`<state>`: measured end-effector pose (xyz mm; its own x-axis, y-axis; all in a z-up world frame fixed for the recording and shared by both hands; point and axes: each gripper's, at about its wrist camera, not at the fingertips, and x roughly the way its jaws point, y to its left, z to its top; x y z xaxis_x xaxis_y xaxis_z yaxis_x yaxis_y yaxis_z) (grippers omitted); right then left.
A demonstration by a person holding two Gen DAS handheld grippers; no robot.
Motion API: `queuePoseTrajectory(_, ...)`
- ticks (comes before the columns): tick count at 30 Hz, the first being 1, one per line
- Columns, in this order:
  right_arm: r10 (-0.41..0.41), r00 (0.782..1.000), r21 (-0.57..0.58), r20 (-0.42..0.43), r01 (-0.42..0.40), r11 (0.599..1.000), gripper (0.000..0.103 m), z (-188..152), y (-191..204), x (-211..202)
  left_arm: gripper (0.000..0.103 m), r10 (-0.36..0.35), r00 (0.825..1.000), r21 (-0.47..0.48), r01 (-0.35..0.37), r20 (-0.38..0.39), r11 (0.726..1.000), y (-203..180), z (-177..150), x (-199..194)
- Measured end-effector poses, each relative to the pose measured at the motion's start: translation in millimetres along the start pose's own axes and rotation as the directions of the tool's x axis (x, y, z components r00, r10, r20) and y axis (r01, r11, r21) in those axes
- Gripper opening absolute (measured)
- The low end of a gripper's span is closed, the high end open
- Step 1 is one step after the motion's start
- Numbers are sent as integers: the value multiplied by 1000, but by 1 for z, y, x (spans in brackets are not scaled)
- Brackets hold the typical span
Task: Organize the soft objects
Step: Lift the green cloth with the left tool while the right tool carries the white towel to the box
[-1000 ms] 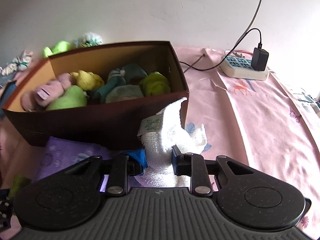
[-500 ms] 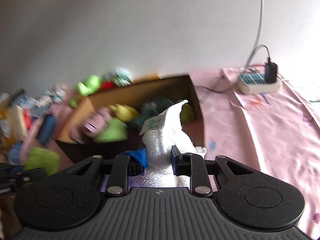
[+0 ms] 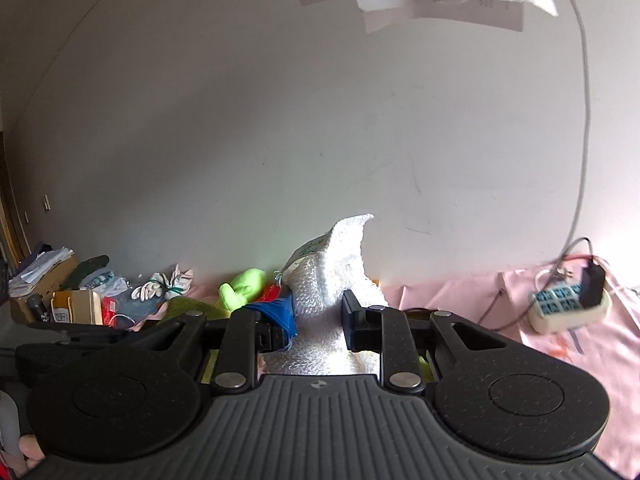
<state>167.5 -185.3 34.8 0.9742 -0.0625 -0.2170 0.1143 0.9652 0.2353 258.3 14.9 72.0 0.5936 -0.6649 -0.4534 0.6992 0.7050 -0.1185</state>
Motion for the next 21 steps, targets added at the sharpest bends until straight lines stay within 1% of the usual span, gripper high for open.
queuePoseTrajectory(3,-17,999,-61,-40,15,998,5,-3,0,27,19,6,1000,-35,-6,-5,999,-1,10,24)
queuePoseTrajectory(6,-56,995,-124,-86,45,991,5,-16,-3,53,19,17,999,-46,-19,-30,999,-3,11,50)
queuePoseTrajectory(10,-115,982,-207,-149,83,975,5,-39,-6,81,19,25,994,-61,-31,-106,998,-5,-2,85)
queuePoseTrajectory(15,-150,964,-273,-220,87,958,6,-62,-8,101,19,37,980,-56,-48,-194,997,-6,-24,120)
queuePoseTrajectory(18,-165,953,-282,-256,90,955,6,-69,-11,111,20,48,970,-61,-64,-237,996,-2,-33,135)
queuePoseTrajectory(19,-165,948,-271,-274,88,958,8,-71,-13,114,20,50,967,-65,-69,-252,996,-1,-35,141)
queuePoseTrajectory(21,-139,937,-226,-322,67,972,10,-73,-16,120,22,57,960,-68,-79,-274,995,1,-38,148)
